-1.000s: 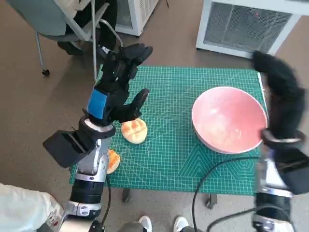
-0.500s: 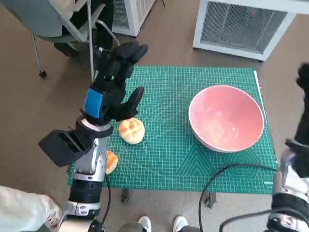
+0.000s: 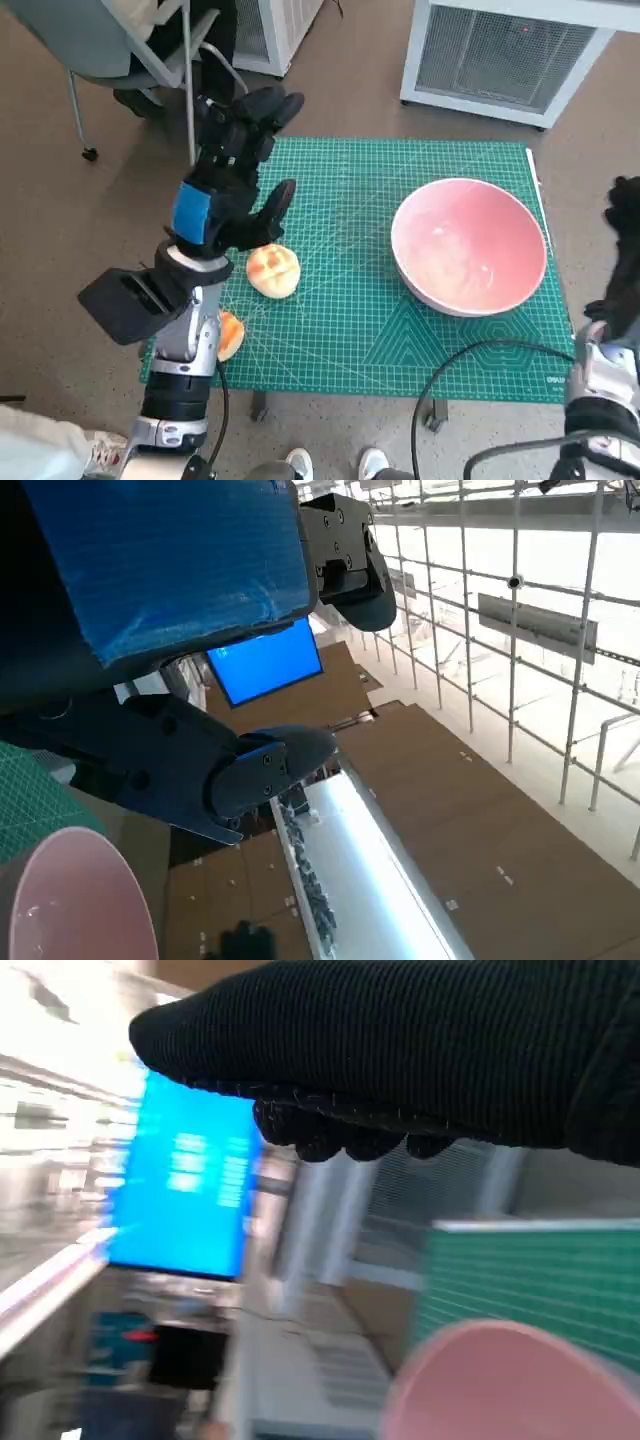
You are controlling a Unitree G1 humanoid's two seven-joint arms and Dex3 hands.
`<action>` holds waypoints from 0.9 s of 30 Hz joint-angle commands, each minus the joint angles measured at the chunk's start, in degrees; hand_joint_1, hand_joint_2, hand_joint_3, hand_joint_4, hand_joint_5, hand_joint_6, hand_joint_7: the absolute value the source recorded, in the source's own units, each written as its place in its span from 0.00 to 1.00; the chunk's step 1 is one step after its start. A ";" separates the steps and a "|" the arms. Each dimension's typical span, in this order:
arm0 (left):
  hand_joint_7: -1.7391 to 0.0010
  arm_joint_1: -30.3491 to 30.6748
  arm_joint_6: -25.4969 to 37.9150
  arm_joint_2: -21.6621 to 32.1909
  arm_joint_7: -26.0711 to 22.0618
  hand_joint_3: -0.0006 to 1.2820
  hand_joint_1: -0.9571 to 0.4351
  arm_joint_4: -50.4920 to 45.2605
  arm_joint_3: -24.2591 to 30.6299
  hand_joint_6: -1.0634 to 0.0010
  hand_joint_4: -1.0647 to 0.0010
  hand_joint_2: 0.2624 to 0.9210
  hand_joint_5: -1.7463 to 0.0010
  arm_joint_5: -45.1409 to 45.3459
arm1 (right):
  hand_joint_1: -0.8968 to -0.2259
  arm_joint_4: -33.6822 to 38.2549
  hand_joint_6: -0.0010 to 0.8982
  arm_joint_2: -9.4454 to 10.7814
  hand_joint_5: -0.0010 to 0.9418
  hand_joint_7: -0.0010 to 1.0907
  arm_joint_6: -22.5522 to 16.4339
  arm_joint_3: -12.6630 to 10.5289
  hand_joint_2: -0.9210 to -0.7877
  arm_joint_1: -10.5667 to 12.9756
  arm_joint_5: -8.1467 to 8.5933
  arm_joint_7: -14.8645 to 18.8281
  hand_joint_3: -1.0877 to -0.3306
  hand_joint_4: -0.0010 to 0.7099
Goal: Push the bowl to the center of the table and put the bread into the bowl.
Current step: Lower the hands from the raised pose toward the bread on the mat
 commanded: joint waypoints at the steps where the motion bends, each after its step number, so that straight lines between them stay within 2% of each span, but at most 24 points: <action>1: 0.51 0.33 0.36 0.63 -0.19 0.58 0.48 -1.07 0.42 1.00 1.00 0.74 0.64 -0.51 | 0.58 3.70 0.05 1.63 0.01 0.45 4.27 -0.14 0.00 -0.50 0.79 0.60 0.41 0.37; 7: 0.51 0.79 0.72 1.08 0.11 0.58 0.48 -1.92 0.57 1.00 1.00 0.73 0.64 -0.35 | 0.59 5.32 0.07 3.55 0.01 0.46 7.19 -0.42 0.00 -1.62 1.79 1.27 0.40 0.38; 16: 0.51 1.55 1.09 1.55 0.46 0.57 0.48 -3.28 0.85 1.00 1.00 0.74 0.63 -0.18 | 0.60 6.26 0.09 6.73 0.01 0.45 10.68 -0.53 0.00 -3.69 2.00 3.05 0.38 0.40; 27: 0.50 2.97 1.86 2.22 0.77 0.57 0.48 -5.39 1.34 1.00 1.00 0.74 0.63 -0.43 | 0.59 6.89 0.09 9.78 0.01 0.45 12.93 -0.27 0.00 -6.02 1.54 4.68 0.38 0.41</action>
